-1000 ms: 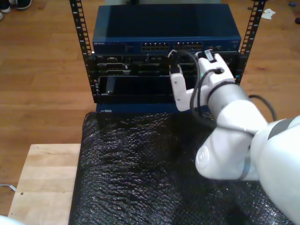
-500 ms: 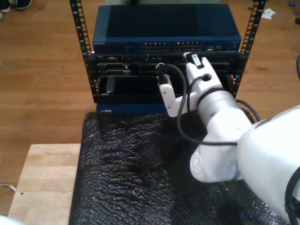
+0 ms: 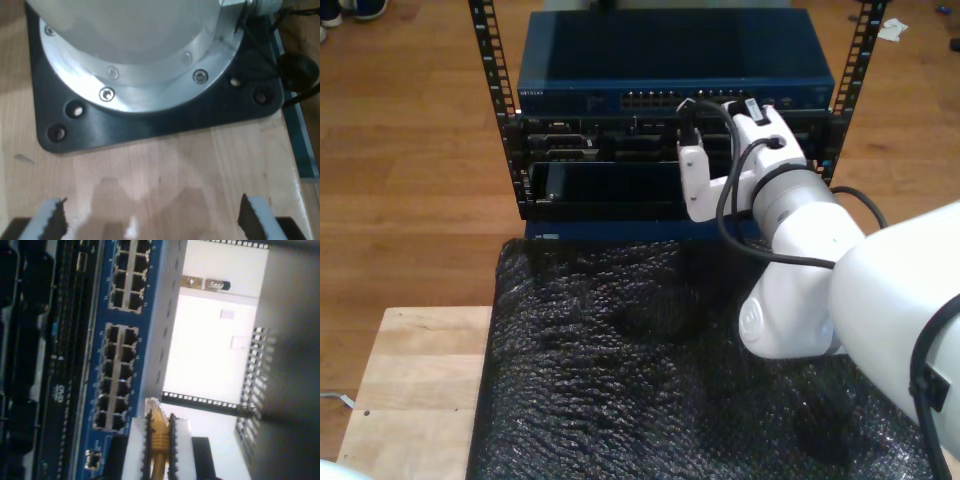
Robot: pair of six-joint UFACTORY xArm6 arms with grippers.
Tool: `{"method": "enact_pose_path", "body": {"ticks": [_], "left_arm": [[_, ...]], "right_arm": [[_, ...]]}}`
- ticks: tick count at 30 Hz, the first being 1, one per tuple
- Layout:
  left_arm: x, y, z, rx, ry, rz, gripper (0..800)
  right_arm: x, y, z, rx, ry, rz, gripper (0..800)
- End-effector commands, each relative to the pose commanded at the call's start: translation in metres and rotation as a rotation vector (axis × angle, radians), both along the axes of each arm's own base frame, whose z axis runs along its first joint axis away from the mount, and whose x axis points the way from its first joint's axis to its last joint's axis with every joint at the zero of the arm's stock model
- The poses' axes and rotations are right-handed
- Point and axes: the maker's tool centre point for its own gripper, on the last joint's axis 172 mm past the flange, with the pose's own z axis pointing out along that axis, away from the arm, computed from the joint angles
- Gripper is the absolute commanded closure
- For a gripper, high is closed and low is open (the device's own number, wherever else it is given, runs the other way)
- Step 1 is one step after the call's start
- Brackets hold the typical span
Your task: Grab the cable and plug it in
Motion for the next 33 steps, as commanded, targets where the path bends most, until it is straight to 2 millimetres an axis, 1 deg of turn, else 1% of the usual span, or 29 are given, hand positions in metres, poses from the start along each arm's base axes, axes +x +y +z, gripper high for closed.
{"method": "enact_pose_path", "body": {"ticks": [3,4,8,12,14,16,18,22,27,29,33], "left_arm": [[0.0,0.0,0.0,0.0,0.0,0.0,0],[0.0,0.0,0.0,0.0,0.0,-0.002,0],[0.0,0.0,0.0,0.0,0.0,0.0,0],[0.0,0.0,0.0,0.0,0.0,-0.002,0],[0.0,0.0,0.0,0.0,0.0,0.0,0],[0.0,0.0,0.0,0.0,0.001,-0.001,0],[0.0,0.0,0.0,0.0,0.0,0.0,0],[0.0,0.0,0.0,0.0,0.0,-0.002,0],[0.0,0.0,0.0,0.0,0.0,-0.002,0],[0.0,0.0,0.0,0.0,0.0,0.0,0],[0.0,0.0,0.0,0.0,0.0,-0.002,0]], "right_arm": [[0.0,0.001,0.012,0.009,-0.035,-0.002,800],[0.001,0.001,0.012,0.011,-0.039,-0.005,800],[0.008,0.0,-0.001,0.035,-0.023,-0.02,800],[0.016,0.003,-0.007,0.166,-0.017,-0.037,800],[0.022,0.001,-0.012,0.212,-0.027,-0.05,800],[0.029,-0.003,-0.007,0.225,-0.056,-0.06,800],[0.035,-0.001,0.0,0.233,-0.073,-0.06,800],[0.046,-0.002,0.001,0.241,-0.09,-0.068,800],[0.045,-0.01,0.0,0.242,-0.171,-0.092,800],[0.046,-0.016,0.001,0.239,-0.204,-0.103,800],[0.048,-0.021,-0.004,0.235,-0.216,-0.115,800]]}}
